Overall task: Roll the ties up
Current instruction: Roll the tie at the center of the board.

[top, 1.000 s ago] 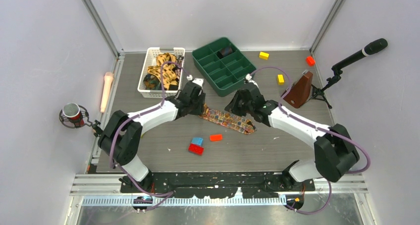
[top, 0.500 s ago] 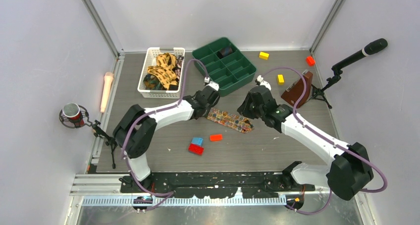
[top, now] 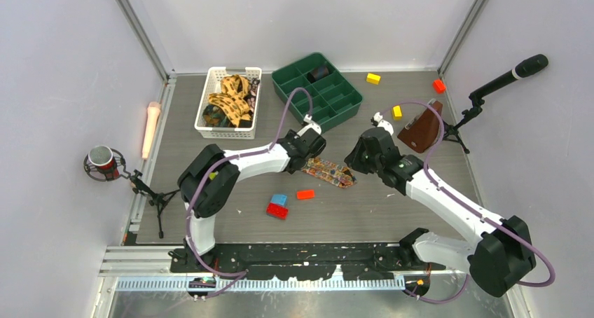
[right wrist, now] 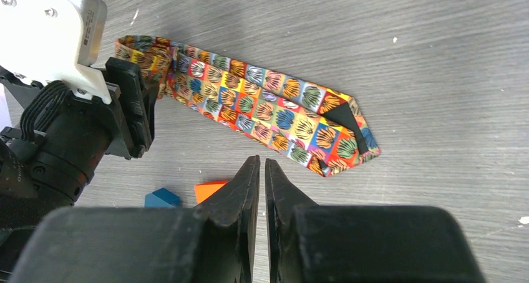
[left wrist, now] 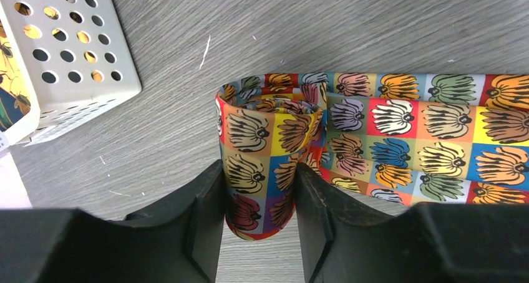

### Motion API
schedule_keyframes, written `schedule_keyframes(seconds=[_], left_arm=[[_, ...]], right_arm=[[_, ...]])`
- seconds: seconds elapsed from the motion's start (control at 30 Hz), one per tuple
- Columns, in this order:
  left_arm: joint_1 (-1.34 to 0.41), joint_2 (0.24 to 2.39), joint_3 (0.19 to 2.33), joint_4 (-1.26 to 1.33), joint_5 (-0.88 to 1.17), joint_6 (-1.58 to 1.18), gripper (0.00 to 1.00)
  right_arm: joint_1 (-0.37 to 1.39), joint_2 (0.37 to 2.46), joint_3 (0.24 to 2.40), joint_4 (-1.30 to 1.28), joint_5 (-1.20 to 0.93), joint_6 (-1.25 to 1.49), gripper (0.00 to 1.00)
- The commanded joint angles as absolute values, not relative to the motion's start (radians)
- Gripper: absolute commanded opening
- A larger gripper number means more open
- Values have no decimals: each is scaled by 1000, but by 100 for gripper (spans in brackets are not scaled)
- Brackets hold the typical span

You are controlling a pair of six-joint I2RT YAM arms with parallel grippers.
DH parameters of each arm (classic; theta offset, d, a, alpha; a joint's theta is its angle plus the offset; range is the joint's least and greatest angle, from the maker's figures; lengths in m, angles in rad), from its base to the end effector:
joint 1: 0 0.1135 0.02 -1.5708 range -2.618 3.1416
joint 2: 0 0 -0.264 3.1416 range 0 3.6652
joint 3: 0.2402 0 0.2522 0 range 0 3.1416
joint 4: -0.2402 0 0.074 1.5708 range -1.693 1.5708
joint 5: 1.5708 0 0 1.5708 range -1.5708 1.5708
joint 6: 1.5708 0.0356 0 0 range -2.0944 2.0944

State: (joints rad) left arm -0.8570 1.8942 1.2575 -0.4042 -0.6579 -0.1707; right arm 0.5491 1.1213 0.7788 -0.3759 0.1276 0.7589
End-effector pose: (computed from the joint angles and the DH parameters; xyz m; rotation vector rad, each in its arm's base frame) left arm 0.2706 -0.2792 0.1783 0.5843 2.2808 0.3842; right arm 0.2058 0.1206 0.2536 0.3125 2.3195 0.5276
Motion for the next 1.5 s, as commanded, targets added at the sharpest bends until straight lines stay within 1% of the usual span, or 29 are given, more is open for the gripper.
schedule_keyframes(seconds=[0.0, 0.07, 0.2, 0.27, 0.43, 0.8, 1.23, 1.47], left_arm=[[-873, 1917, 1306, -439, -718, -181, 46], [-877, 1928, 1318, -449, -714, -190, 48], [-887, 1944, 1349, -479, -696, -201, 52], [-896, 1947, 1364, -496, -678, -205, 53], [-909, 1951, 1391, -523, -648, -222, 54], [-929, 1950, 1400, -529, -582, -274, 55], [-931, 1935, 1394, -487, -455, -283, 55], [-930, 1923, 1391, -485, -488, -283, 56]], right_arm=[[537, 1076, 750, -376, 156, 780, 14], [533, 1071, 745, -380, 155, 785, 16], [528, 1067, 740, -384, 155, 793, 22], [527, 1068, 736, -385, 153, 795, 23], [524, 1072, 730, -384, 148, 802, 24], [517, 1066, 721, -387, 146, 804, 38], [515, 1088, 726, -385, 143, 804, 40], [515, 1110, 735, -370, 128, 804, 40]])
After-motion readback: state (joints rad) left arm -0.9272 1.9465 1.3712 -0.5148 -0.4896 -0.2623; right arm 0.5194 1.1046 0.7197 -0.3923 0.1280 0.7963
